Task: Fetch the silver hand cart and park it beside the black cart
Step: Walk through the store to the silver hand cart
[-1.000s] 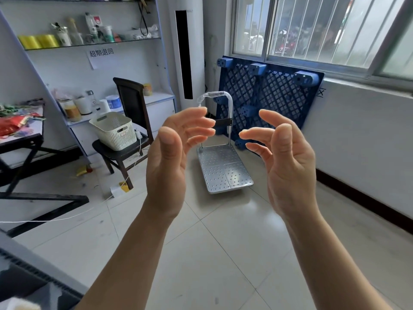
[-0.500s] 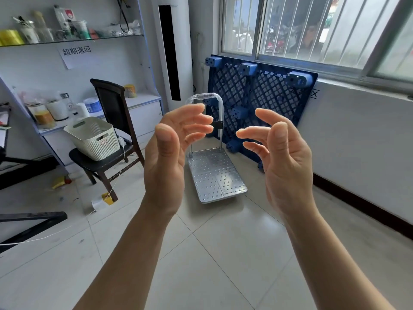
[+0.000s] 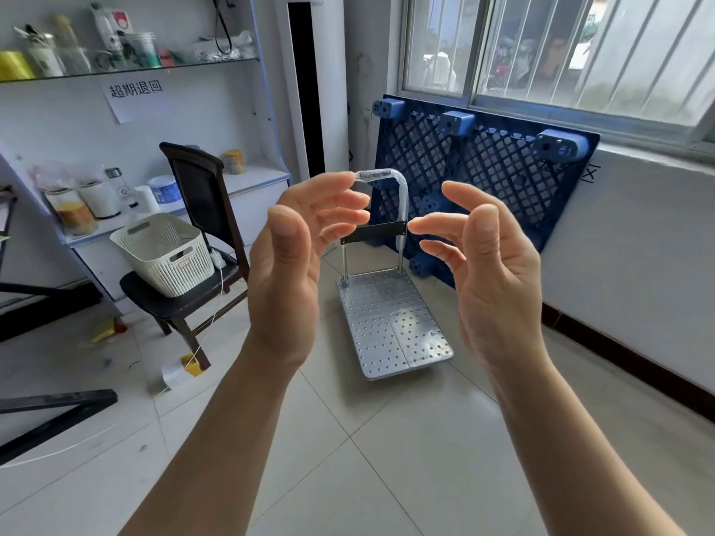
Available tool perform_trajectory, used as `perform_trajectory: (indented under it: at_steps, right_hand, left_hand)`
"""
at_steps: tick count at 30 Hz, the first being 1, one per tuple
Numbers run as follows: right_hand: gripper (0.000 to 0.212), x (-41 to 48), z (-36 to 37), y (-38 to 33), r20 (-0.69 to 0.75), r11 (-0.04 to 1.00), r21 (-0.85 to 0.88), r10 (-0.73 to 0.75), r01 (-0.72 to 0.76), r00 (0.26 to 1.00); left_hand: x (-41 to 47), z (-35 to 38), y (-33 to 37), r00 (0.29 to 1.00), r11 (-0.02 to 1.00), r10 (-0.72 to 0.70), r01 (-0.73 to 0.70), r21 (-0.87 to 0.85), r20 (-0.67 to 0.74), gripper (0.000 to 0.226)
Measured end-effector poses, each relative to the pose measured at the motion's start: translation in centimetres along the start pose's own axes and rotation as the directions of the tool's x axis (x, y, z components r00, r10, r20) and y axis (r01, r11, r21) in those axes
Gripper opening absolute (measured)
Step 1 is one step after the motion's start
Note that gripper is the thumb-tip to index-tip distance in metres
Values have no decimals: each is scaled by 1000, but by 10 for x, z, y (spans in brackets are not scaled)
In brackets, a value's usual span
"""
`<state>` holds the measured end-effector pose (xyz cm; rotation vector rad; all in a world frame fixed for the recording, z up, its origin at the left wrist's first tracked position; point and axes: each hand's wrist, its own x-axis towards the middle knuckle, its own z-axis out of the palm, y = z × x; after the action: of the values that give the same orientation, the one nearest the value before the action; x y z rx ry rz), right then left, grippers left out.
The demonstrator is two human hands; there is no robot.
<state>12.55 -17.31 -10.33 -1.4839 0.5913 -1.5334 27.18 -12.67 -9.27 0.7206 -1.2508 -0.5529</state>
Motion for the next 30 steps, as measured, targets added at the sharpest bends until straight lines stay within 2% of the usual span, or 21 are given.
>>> perform_trajectory:
  at_steps: [8,16,24,30]
  right_hand:
    - [62,42,16,38,8,999,-13,32,-32,999]
    - [57,93,33,81,76,998,30,43,-46,996]
    - [59,167,29,119,135,997,70,31,-40,990]
    - [52,219,12,143,135,995,93,24,-37,991]
  left_hand:
    - [37,-20,-39,1000,1000,-22,22,0,-4,69]
    - [75,-40,-74,998,999,-18,21,34,-67,73]
    - [133,-34,-116,993,998,-12,19,62,-120,73]
    - [175,-21,-152,990,996,10,3,94,-139,71]
